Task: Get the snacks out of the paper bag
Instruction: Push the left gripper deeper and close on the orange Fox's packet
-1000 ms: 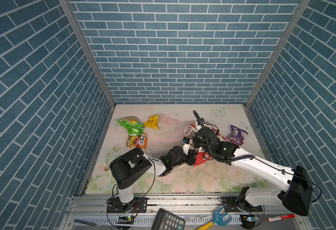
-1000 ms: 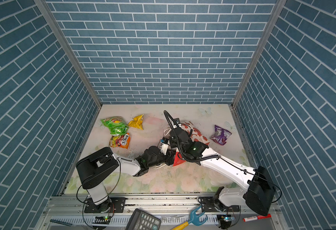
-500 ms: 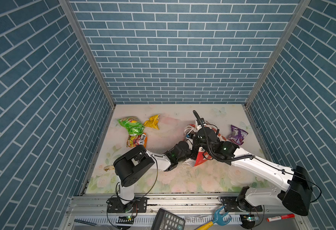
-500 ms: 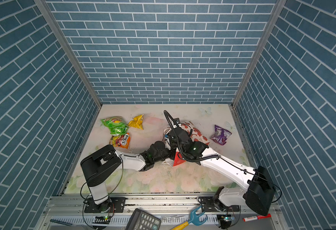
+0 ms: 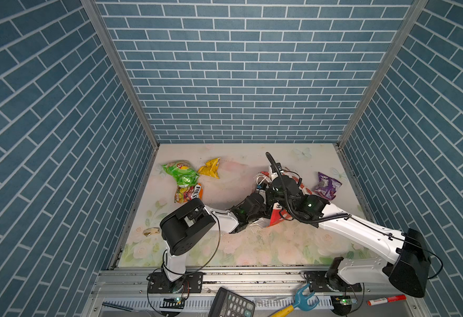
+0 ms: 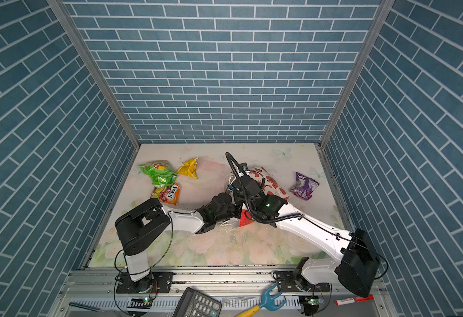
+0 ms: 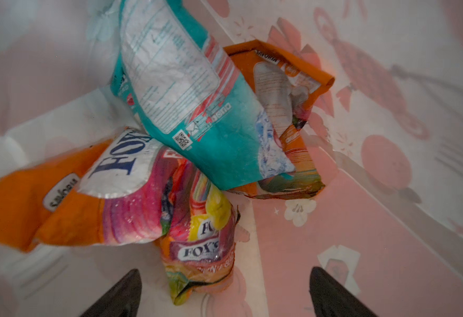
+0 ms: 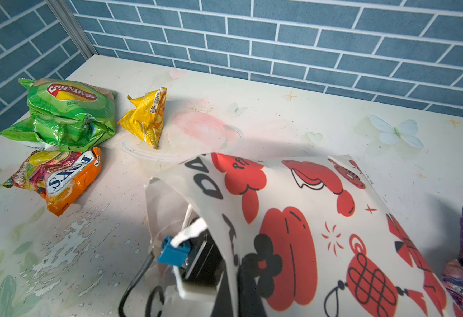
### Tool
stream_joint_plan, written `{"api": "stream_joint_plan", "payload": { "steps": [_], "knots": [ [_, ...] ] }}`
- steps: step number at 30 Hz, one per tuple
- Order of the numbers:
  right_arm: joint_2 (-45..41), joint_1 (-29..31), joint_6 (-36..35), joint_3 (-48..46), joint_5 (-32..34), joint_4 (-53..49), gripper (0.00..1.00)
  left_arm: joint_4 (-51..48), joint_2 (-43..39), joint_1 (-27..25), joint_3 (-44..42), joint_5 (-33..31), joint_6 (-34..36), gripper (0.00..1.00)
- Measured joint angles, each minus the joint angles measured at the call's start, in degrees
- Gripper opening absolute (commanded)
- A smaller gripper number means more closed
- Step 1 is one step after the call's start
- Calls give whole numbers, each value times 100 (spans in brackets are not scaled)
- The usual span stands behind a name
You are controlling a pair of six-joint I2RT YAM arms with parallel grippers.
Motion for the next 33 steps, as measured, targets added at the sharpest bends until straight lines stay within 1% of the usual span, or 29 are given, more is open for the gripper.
{"api": "stream_joint_plan", "payload": {
  "steps": [9,14,19,28,33],
  "knots": [
    [0,0,0,-2,-20,7,0,-149,0,33,55,-205,-9,99],
    [0,-22,0,-2,-24,52,0,-79,24,48,83,-297,22,95],
    [11,-26,20,-2,-81,44,0,116,232,50,107,-306,55,92],
    [109,-48,107,7,-155,94,0,157,431,81,205,-407,195,90],
    [133,-61,127,33,-160,92,0,162,522,90,271,-426,221,86]
  ]
}}
